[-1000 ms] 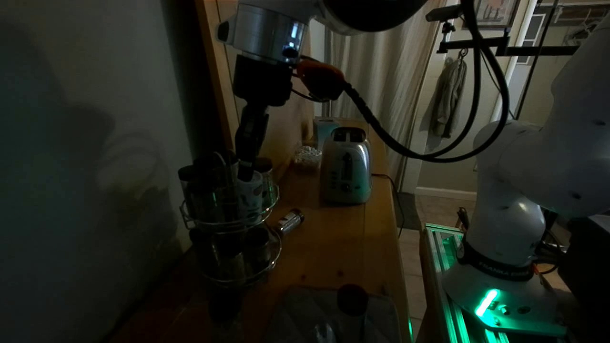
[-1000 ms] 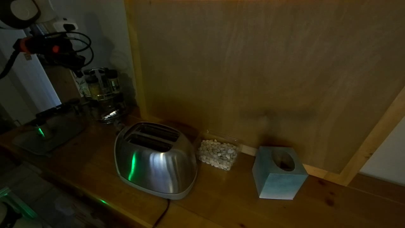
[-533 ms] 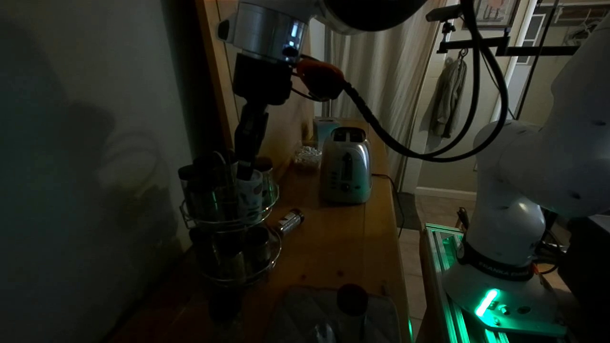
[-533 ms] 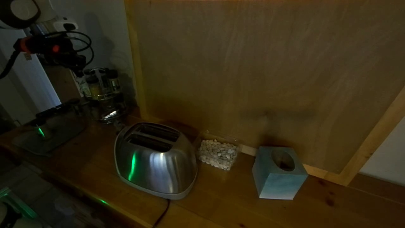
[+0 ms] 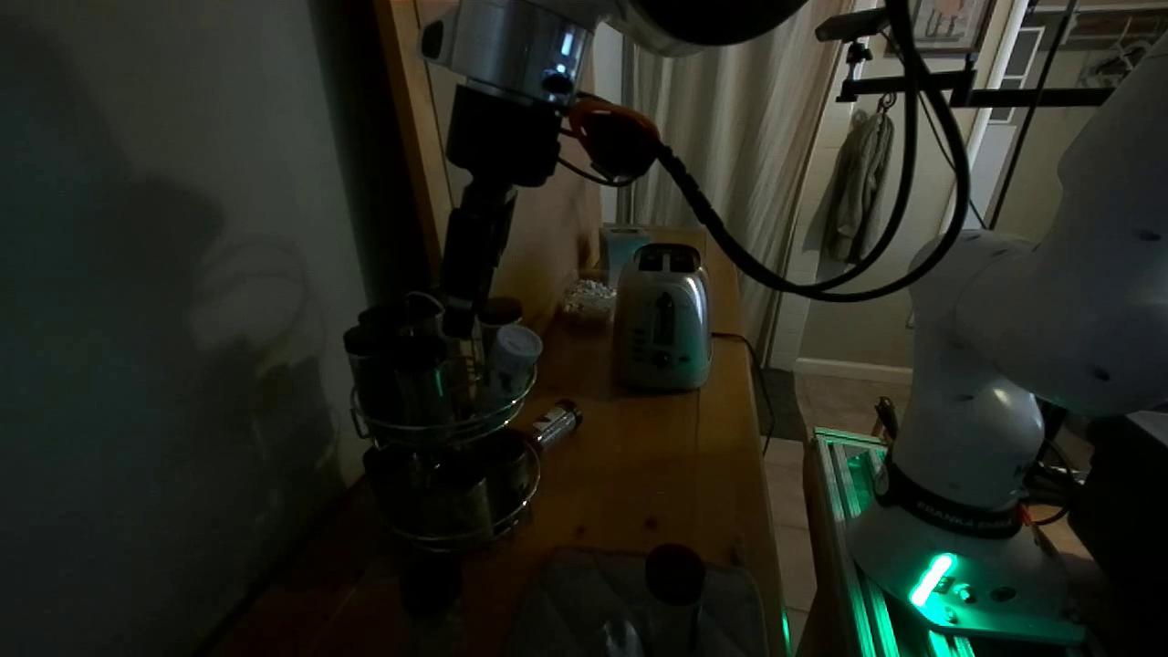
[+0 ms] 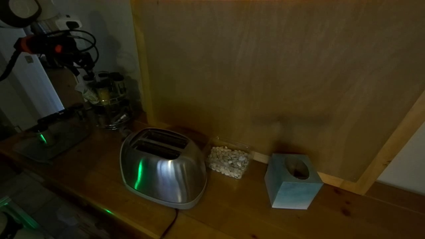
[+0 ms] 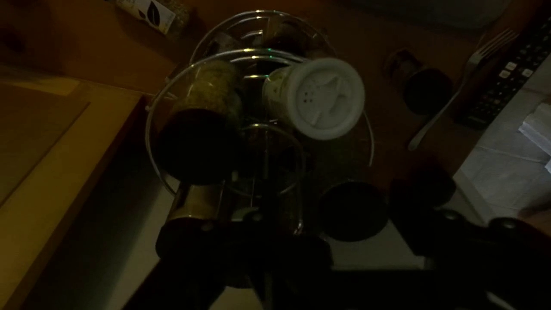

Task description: Pick up the spice bottle on the left of the the white bottle and put it on the right of the white bottle on the top shelf of the circular spice rack

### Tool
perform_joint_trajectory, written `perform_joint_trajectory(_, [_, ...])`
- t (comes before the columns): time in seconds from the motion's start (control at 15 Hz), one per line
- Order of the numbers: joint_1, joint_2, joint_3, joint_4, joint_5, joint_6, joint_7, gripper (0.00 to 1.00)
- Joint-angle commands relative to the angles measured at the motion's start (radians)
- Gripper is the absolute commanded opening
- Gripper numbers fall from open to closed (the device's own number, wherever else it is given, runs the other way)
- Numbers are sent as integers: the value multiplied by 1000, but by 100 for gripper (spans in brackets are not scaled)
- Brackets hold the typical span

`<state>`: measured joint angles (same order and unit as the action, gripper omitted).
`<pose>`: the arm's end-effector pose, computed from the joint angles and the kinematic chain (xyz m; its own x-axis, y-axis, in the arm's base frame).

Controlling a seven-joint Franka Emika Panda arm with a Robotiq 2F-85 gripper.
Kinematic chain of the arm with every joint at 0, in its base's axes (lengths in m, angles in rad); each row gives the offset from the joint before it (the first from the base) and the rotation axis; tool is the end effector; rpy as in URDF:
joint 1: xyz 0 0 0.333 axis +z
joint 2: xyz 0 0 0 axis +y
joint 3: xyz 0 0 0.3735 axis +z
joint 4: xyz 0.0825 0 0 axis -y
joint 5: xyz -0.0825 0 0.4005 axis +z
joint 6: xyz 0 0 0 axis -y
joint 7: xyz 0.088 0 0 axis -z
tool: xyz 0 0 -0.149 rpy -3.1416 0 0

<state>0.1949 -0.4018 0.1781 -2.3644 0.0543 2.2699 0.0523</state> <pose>0.4266 0.1769 0.5137 0.9148 0.2723 0.2985 0.2842 -0.9588 0.0037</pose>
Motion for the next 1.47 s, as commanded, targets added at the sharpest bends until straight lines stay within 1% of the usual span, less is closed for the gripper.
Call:
perform_joint_trajectory(0.0, [-5,-20,-4,7,0,-16,-3,98])
perform_joint_trajectory(0.07, [-6,-23,-3,8,-2,-23,-1,100])
perform_joint_trajectory(0.33, [-15,-50,-2,17,-17,-48,5,100])
perform_joint_trajectory(0.67, [-26,-86,-19,55,-27,-85,-27,100])
perform_joint_trajectory(0.93, [-27,-112,-58,154,-33,-220,-109,100])
perform_joint_trajectory(1.2, [-26,-113,-82,237,-26,-358,-169,100])
perform_joint_trajectory(1.27, [-28,-119,-70,199,-17,-299,-138,100])
perform_joint_trajectory(1.4, [-28,-120,-72,208,-17,-310,-141,100])
